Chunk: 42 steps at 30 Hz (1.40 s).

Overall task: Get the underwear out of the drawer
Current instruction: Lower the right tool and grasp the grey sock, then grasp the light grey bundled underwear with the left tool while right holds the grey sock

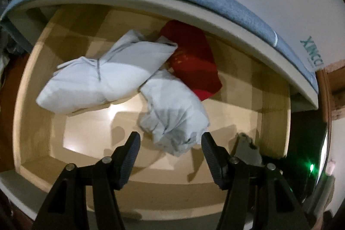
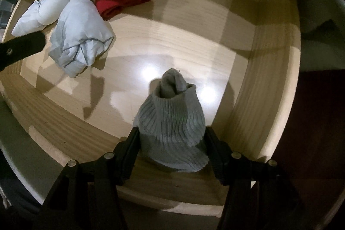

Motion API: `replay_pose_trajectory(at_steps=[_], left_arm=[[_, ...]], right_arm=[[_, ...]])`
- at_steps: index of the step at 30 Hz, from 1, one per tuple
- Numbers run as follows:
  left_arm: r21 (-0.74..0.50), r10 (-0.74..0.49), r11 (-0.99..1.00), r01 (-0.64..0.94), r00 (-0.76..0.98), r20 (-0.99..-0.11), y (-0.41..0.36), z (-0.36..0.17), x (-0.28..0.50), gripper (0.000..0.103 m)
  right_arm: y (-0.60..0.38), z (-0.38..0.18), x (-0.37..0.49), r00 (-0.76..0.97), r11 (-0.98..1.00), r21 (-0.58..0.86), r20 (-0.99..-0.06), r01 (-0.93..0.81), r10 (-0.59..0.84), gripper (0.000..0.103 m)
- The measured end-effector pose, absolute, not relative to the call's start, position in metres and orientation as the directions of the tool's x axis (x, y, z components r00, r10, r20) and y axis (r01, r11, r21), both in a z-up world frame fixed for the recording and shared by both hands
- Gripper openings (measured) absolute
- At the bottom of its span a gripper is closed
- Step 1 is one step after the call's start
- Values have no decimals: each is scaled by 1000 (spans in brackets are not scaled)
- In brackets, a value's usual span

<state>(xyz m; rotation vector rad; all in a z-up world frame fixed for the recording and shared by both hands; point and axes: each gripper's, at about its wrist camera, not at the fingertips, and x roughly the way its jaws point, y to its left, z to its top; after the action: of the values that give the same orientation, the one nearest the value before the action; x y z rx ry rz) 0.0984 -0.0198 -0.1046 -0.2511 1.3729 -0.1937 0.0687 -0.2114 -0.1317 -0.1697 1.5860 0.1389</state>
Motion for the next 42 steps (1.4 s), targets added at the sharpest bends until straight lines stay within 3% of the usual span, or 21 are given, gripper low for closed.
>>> replay_pose_trajectory(at_steps=[10,18,27,34,38,42], left_arm=[[-308,-287,946,-101,177,-941,-36,-126,121,60],[-190,-185,980,-63,73,-980,-56,-146,139,62],[39,46,994,101,-69,-997,-61,-155,135,62],[56,79,984,170,-136,-988,-35,-162,134,63],[107,134,975,197,-128,-983,-17,-163,134,71],[22,44,989,145,-152,-987,3,-161,140,72]], right_arm=[[-219,-133,57,5,981,-15,-1000,-196,-15,56],[-219,-132,54,6,980,-15,-1000,-198,-14,56],[-216,-143,50,4,980,-13,-1000,-199,-13,56],[-216,-146,48,2,980,-14,-1000,-199,-14,56],[-217,-146,47,0,980,-14,-1000,-196,-14,57],[-217,-148,47,-4,982,-14,-1000,-189,-15,56]])
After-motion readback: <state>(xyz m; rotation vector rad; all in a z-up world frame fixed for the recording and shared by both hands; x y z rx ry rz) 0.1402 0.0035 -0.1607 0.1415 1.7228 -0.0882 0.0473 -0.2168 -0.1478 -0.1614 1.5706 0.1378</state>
